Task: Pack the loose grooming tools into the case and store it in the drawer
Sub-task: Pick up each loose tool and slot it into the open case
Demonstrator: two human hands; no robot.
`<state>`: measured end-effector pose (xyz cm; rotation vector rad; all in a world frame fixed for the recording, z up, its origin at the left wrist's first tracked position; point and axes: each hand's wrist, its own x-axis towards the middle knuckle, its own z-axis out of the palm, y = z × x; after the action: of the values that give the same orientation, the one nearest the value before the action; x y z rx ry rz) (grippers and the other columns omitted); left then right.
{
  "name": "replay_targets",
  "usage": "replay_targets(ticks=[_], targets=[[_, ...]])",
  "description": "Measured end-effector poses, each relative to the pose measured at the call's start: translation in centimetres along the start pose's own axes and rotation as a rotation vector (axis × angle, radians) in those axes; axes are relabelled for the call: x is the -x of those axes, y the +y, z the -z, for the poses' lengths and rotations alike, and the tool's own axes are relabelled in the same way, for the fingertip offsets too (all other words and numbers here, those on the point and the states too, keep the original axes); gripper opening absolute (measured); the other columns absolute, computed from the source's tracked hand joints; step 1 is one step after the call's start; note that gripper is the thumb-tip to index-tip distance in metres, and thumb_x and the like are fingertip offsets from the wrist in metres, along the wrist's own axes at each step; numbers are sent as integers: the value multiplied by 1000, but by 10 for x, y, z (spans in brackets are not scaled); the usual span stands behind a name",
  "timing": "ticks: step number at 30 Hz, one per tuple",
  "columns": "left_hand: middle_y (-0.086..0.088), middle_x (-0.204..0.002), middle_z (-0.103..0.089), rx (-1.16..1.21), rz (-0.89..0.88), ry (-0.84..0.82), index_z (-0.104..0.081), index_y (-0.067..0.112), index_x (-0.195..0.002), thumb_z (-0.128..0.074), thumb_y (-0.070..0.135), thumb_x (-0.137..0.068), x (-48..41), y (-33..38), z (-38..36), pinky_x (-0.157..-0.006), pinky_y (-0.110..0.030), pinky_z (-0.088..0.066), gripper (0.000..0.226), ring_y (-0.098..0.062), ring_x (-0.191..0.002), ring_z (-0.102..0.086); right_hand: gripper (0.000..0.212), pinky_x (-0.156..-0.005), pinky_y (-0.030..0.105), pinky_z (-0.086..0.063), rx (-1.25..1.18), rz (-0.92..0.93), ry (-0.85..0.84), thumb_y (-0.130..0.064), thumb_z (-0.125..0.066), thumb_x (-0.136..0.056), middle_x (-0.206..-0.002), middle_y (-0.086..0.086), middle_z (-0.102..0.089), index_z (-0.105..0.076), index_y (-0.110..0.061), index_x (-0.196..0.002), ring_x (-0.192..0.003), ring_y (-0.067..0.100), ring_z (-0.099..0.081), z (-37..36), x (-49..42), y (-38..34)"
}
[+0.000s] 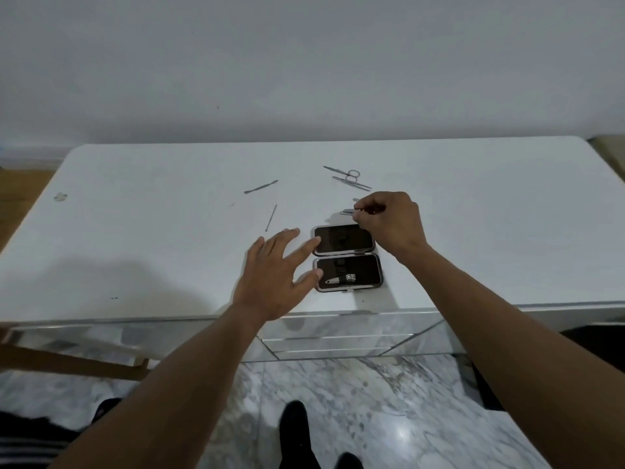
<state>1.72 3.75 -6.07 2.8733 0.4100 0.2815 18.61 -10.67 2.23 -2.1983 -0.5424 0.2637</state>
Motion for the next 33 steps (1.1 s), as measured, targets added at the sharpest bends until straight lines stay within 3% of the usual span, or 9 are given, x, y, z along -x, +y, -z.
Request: replay_targets(ticks=[4, 6, 16, 21, 26, 33], targets=[[-1, -151, -39, 15, -4, -2, -34, 41, -147, -31, 63, -93, 0, -1, 1, -117, -50, -22, 58, -19, -140, -32, 6, -58, -1, -39, 20, 24, -31, -18, -71, -76, -72, -6, -69, -75, -20, -80, -68, 5, -63, 11, 15, 7], [-1, -152, -38, 29, -8, -7, -32, 41, -148, -28, 65, -93, 0, -2, 1, -117, -50, -21, 60, -19, -141, -31, 5, -55, -2, -39, 35, 35, -58, -18, -70, -76, -65, -9, -67, -74, -22, -77, -60, -1, -58, 16, 22, 10], [0, -155, -34, 39, -11, -17, -27, 43, -150, -27, 71, -90, 0, -5, -1, -118, -50, -17, 66, -18, -144, -27, 13, -77, 24, -47, 269, 183, -226, -19, -72, -81, -87, -2, -63, -75, -18, -94, -79, 15, -61, 17, 46, 29], [0, -154, -36, 57, -9, -9, -29, 42, -149, -27, 71, -89, 1, -5, -1, -118, -50, -18, 66, -19, -143, -28, 14, -73, 23, -40, 373, 242, -235, -21, -67, -84, -90, 0, -62, -73, -20, -97, -76, 14, -55, 14, 48, 35], [1, -155, -35, 54, -8, -10, -29, 42, -149, -26, 71, -89, 1, -4, -1, -118, -50, -17, 66, -19, -143, -29, 13, -75, 30, -46, 388, 268, -237, -18, -67, -84, -91, 5, -66, -74, -18, -95, -84, 23, -61, 11, 52, 34], [1, -154, -35, 59, -8, -7, -28, 43, -149, -26, 71, -90, 0, -5, -2, -119, -50, -17, 65, -18, -143, -28, 20, -77, 28, -46, 436, 350, -255, -11, -63, -85, -102, 10, -69, -75, -13, -101, -92, 28, -64, 5, 53, 31]])
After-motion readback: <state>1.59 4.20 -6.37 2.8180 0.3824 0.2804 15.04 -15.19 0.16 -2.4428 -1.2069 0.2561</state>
